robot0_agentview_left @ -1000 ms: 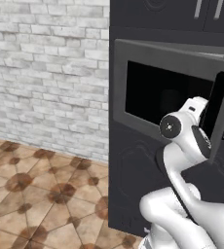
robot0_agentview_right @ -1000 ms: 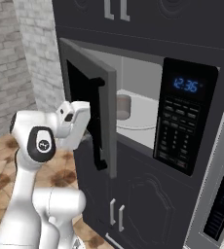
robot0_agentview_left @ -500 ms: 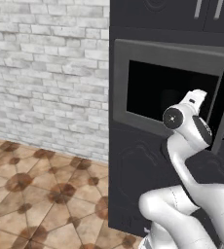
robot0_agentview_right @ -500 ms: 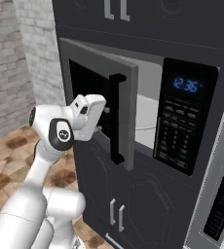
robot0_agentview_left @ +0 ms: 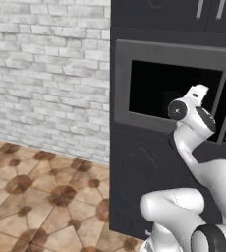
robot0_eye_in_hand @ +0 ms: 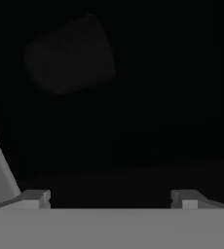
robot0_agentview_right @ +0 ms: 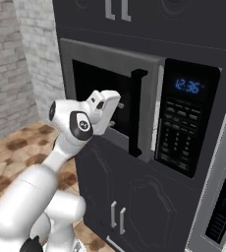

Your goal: Place the microwavable item in the microwave. Then, close the microwave door and press the start button.

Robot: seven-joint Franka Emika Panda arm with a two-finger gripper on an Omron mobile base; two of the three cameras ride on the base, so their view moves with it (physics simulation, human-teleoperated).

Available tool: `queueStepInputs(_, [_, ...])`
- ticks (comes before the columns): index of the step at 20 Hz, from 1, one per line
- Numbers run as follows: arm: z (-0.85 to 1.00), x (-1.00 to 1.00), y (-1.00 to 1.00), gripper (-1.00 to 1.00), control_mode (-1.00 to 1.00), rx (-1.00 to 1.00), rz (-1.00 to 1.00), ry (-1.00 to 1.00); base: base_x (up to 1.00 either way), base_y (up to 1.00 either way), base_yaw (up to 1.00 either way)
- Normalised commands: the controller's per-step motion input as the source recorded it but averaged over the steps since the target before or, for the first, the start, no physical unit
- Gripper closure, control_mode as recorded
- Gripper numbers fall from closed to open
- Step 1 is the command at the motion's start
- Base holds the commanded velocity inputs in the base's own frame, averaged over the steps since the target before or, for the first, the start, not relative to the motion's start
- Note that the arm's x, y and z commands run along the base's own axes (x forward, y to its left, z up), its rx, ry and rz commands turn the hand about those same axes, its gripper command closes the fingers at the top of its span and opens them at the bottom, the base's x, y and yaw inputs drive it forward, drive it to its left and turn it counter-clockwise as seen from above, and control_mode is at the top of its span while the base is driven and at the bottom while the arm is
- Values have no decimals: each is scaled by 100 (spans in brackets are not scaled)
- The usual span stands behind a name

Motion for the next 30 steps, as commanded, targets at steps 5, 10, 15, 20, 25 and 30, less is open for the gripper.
queueStepInputs(5, [0, 40, -33, -100, -100, 4, 0, 0, 0, 0, 0])
queueStepInputs(10, [0, 34, -26, -100, -100, 4, 0, 0, 0, 0, 0])
queueStepInputs(15, [0, 21, -21, -100, -100, 5, 0, 1, 0, 0, 0])
queueStepInputs(20, [9, -41, 8, -100, -100, 1, 0, 1, 0, 0, 0])
queueStepInputs(25, [16, -98, 61, -100, -100, 0, 0, 5, 0, 0, 0])
queueStepInputs(30, [12, -100, 41, -100, -100, 4, 1, 7, 0, 0, 0])
